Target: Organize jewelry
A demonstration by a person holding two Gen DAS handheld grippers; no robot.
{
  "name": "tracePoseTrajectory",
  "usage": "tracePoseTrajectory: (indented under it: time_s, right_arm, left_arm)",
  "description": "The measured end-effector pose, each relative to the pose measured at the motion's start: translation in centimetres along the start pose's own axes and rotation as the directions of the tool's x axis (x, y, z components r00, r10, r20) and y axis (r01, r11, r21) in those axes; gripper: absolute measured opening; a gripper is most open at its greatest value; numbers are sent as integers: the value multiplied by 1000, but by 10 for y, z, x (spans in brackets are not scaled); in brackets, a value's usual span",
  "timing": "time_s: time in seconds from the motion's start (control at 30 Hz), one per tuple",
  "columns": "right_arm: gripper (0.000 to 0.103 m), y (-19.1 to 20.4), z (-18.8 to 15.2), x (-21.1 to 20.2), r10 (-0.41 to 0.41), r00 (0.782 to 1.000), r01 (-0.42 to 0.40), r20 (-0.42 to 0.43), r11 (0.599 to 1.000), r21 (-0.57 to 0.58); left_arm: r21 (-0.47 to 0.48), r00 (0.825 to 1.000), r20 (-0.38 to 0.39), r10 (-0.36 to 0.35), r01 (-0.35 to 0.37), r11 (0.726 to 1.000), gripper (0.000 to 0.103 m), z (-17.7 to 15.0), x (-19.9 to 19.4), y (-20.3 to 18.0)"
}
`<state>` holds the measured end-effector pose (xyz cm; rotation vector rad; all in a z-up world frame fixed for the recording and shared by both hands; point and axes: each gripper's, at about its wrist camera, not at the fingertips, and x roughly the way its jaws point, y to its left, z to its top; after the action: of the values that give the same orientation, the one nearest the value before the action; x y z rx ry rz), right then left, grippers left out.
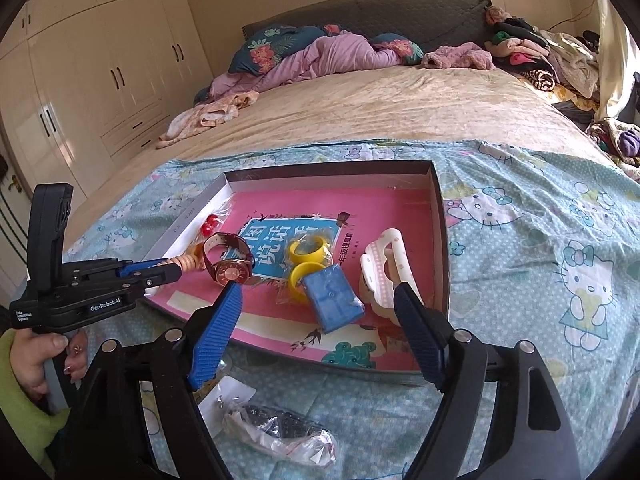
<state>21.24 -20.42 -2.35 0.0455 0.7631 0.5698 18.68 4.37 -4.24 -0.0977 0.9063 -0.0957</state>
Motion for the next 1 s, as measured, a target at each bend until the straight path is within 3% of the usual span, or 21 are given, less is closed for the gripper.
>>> tracePoseTrajectory:
  time_s: [0.1,0.27,0.37,0.53,0.77,1.0]
  right_arm:
    - [77,1,1,-7,2,1000,-2,11,1000,-2]
    - [90,6,1,-18,-3,999,4,40,1000,-5]
    - [90,8,3,-24,-3,999,3,50,1000,-7]
    - [90,12,4,-33,-2,998,3,67,1000,-13]
    - [90,16,5,-47,-1,996,3,91,1000,-22]
    - [90,23,7,-62,9,993,-5,117,999,-35]
  left_arm:
    - [-1,1000,10,7,-7,1000,38,0,-6,-1]
    - [0,1000,26,5,-5,1000,54,1,-19,-3]
    - [3,999,31,9,-9,1000,60,1,-25,-5]
    - [11,999,41,8,-8,1000,81,2,-36,-10]
    - [20,998,69,8,-9,1000,93,2,-52,-17]
    - [15,996,89,21,-22,1000,93,0,-67,-19]
